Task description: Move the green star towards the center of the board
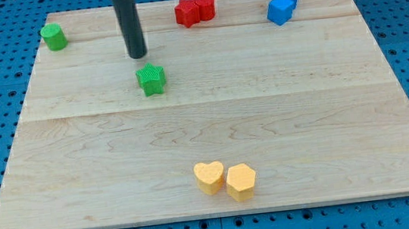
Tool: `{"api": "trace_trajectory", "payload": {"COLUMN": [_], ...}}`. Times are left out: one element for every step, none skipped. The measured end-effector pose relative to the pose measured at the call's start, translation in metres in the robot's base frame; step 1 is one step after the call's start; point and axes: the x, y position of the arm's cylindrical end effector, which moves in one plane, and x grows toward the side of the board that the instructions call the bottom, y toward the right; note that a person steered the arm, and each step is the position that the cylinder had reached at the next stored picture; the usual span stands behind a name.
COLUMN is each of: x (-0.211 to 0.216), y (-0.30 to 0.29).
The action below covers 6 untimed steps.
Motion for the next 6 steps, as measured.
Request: {"api": "trace_trajectory", "payload": {"x": [0.036,0.079,0.095,0.081,0.076,0.055], "y": [-0.004,0.015,0.056,0.024,-0.063,-0.163]}}
